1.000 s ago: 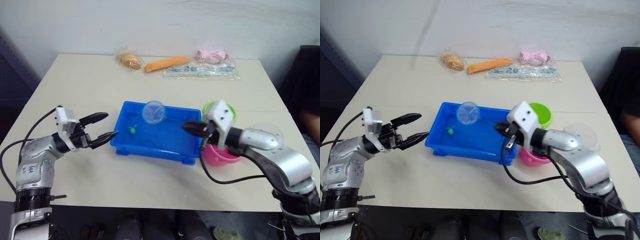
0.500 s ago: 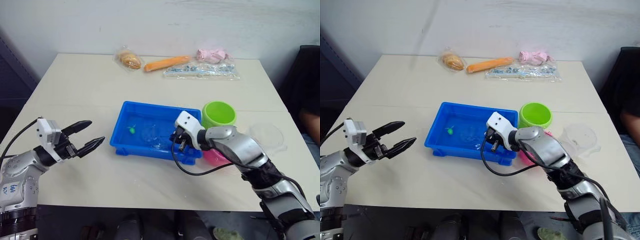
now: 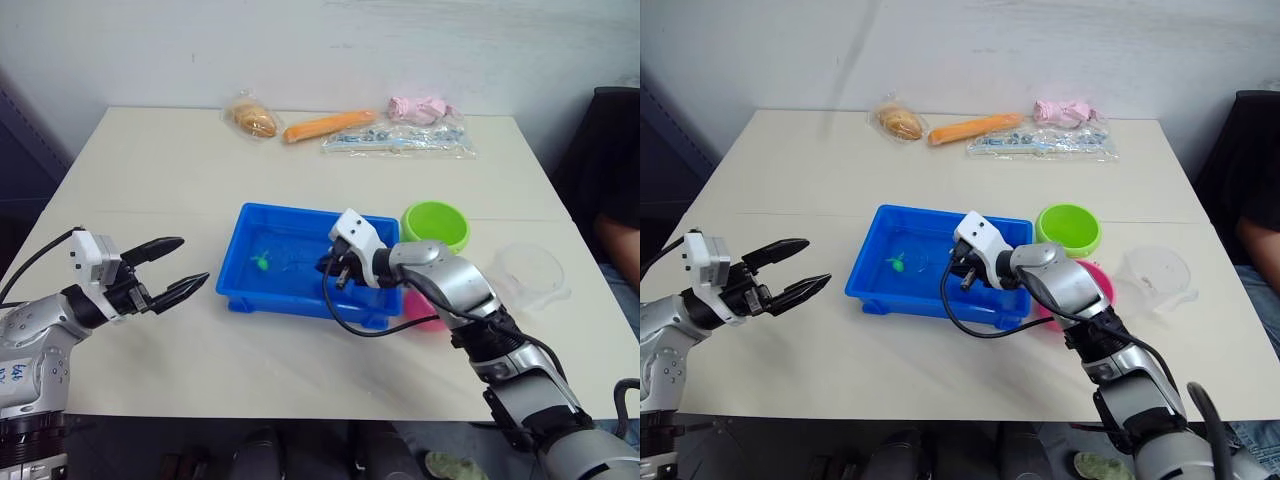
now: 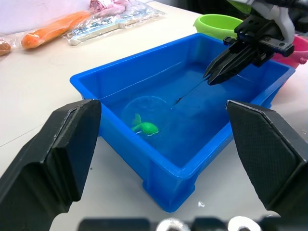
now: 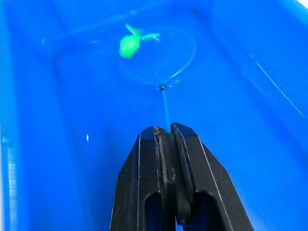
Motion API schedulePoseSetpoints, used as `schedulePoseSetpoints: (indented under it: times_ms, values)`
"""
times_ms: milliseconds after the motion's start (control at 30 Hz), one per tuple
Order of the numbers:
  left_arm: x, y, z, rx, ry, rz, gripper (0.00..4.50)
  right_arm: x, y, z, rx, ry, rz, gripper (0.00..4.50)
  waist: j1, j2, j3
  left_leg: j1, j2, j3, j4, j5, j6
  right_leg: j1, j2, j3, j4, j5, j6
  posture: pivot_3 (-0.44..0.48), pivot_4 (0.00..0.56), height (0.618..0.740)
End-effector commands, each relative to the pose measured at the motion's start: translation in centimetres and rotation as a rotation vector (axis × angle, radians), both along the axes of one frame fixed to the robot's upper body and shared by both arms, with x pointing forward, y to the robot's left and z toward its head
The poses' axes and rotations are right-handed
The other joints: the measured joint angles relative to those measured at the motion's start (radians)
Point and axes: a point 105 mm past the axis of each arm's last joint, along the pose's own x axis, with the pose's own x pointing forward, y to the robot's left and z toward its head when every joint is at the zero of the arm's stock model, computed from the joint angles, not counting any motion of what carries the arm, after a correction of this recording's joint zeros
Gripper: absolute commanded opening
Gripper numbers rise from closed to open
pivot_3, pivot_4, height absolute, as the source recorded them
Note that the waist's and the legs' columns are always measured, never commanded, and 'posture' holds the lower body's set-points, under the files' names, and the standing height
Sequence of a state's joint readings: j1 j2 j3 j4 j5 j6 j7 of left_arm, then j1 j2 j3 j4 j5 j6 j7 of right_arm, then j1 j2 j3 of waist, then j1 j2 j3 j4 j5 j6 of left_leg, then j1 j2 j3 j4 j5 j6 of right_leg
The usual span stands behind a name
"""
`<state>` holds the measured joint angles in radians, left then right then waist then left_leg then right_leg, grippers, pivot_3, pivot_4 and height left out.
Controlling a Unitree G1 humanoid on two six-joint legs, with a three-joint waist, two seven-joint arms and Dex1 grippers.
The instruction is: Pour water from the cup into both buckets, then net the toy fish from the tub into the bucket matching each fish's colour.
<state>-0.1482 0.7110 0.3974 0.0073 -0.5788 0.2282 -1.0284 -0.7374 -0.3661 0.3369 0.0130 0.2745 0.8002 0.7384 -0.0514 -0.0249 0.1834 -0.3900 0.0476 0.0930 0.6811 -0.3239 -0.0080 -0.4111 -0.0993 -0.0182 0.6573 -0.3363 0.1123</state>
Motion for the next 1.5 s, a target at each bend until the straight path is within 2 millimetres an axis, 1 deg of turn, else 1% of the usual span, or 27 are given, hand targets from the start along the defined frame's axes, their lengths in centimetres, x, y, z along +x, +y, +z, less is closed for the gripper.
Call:
schedulePoseSetpoints:
  times_ms: [33,200,233,300,367,433,633,733,767,867,1000,1033,1133,1200,1267,1367,1433,1500]
  values:
    - [0.1,-0.2,0.8,0.028,-0.035,-0.019,4.46,-1.1,-0.6,2.6,0.089,-0.031,0.028,0.0,0.0,0.0,0.0,0.0,0.0,0.0,0.0,0.0,0.0,0.0,0.0,0.0,0.0,0.0,0.0,0.0,0.15,0.74]
    - [0.5,-0.5,0.9,0.028,-0.036,-0.039,4.46,-2.7,-2.1,3.8,0.123,-0.008,0.042,0.0,0.0,0.0,0.0,0.0,0.0,0.0,0.0,0.0,0.0,0.0,0.0,0.0,-0.001,0.0,0.0,0.0,0.15,0.74]
    - [0.6,-0.7,1.0,0.024,-0.039,-0.046,4.46,-3.0,-2.6,4.3,0.132,-0.004,0.039,0.0,-0.001,0.0,0.0,0.0,0.0,0.0,0.0,0.0,0.0,0.0,0.0,0.0,-0.001,0.0,0.0,0.0,0.15,0.74]
    - [0.9,-1.4,1.1,0.019,-0.044,-0.078,4.46,-3.7,-4.3,5.0,0.126,-0.015,0.022,0.0,0.001,0.0,0.0,0.0,0.0,0.0,-0.001,0.0,0.0,0.0,-0.001,0.0,-0.001,0.0,0.0,0.0,0.15,0.74]
    - [1.2,-2.4,1.1,0.037,-0.042,-0.134,4.46,-4.5,-6.1,5.5,0.108,-0.032,-0.009,0.0,0.008,0.0,0.0,0.0,0.0,0.0,-0.001,0.0,0.0,0.0,0.0,0.0,-0.001,0.0,0.0,0.0,0.15,0.74]
    - [1.4,-3.3,1.3,0.058,-0.042,-0.19,4.46,-5.1,-7.4,5.8,0.092,-0.044,-0.04,0.0,0.017,0.0,0.0,0.0,-0.001,0.0,-0.001,-0.001,0.001,0.0,0.0,0.0,-0.002,0.0,0.0,0.0,0.15,0.74]
    - [2.3,-6.6,2.9,0.071,-0.081,-0.333,4.46,-6.8,-9.9,6.2,0.103,-0.076,-0.128,0.0,0.025,0.0,0.0,0.0,-0.001,0.0,-0.001,-0.001,0.001,0.001,0.001,0.0,-0.006,0.0,0.0,0.0,0.15,0.74]
    - [2.7,-8.4,3.5,0.061,-0.101,-0.403,4.46,-7.7,-11.4,6.6,0.111,-0.127,-0.193,0.0,0.026,0.0,0.0,0.0,-0.001,0.0,-0.001,-0.001,0.001,0.001,0.001,0.0,-0.005,0.0,0.0,0.0,0.15,0.74]
    - [2.8,-8.9,3.5,0.054,-0.102,-0.421,4.46,-8.0,-12.3,6.8,0.104,-0.149,-0.226,0.0,0.025,0.0,0.0,0.0,-0.001,0.0,-0.001,-0.001,0.001,0.001,0.002,0.0,-0.005,0.0,0.0,0.0,0.15,0.74]
    - [3.0,-9.9,3.4,0.039,-0.092,-0.464,4.46,-8.9,-14.4,7.5,0.095,-0.195,-0.306,0.0,0.024,0.0,0.0,-0.001,-0.002,0.001,-0.001,-0.001,0.002,0.001,0.002,0.001,-0.005,0.001,0.001,0.0,0.15,0.74]
    - [3.0,-10.8,3.2,0.01,-0.066,-0.506,4.46,-10.0,-16.7,8.3,0.081,-0.236,-0.384,0.0,0.024,0.0,0.0,0.0,-0.001,0.001,0.0,-0.001,0.002,0.001,0.003,0.002,-0.007,0.001,0.001,0.0,0.15,0.74]
    - [3.0,-11.2,3.2,0.002,-0.064,-0.522,4.46,-10.2,-17.7,8.6,0.066,-0.254,-0.423,0.0,0.025,0.0,0.0,0.0,-0.001,0.001,0.0,-0.001,0.002,0.002,0.004,0.002,-0.008,0.001,0.001,0.0,0.15,0.74]
    - [3.1,-11.9,3.1,-0.012,-0.063,-0.547,4.46,-10.4,-20.2,9.2,0.033,-0.303,-0.523,0.0,0.029,0.0,0.0,0.0,-0.001,0.001,0.0,-0.001,0.001,0.002,0.004,0.002,-0.008,0.001,0.002,0.0,0.15,0.74]
    - [3.2,-12.2,2.9,-0.016,-0.059,-0.557,4.46,-9.9,-22.1,9.7,0.006,-0.364,-0.616,0.0,0.028,0.0,0.0,0.0,-0.002,0.001,0.0,-0.001,0.002,0.003,0.004,0.002,-0.01,0.001,0.002,0.0,0.15,0.74]
    - [3.1,-12.4,2.7,-0.018,-0.057,-0.568,4.46,-9.3,-23.5,9.8,-0.011,-0.409,-0.706,0.0,0.026,0.0,0.0,0.001,-0.002,0.001,0.0,-0.001,0.002,0.003,0.004,0.002,-0.01,0.002,0.003,0.0,0.15,0.74]
    - [3.2,-12.5,2.7,-0.021,-0.057,-0.575,4.46,-8.9,-24.0,9.2,-0.069,-0.464,-0.738,0.0,0.027,0.0,0.0,0.001,-0.002,0.002,0.0,-0.001,0.001,0.003,0.004,0.003,-0.01,0.002,0.003,0.0,0.15,0.74]
    - [3.1,-12.6,2.6,-0.021,-0.049,-0.581,4.46,-8.5,-24.0,8.4,-0.206,-0.532,-0.711,0.0,0.026,0.0,0.0,0.001,-0.003,0.001,0.0,-0.001,0.001,0.003,0.005,0.003,-0.01,0.002,0.003,0.0,0.15,0.74]
    - [3.0,-12.6,2.6,-0.021,-0.046,-0.586,4.46,-8.2,-24.0,7.5,-0.296,-0.593,-0.684,0.0,0.026,0.0,0.0,0.001,-0.003,0.002,0.0,-0.001,0.001,0.003,0.005,0.003,-0.01,0.002,0.003,0.0,0.15,0.74]
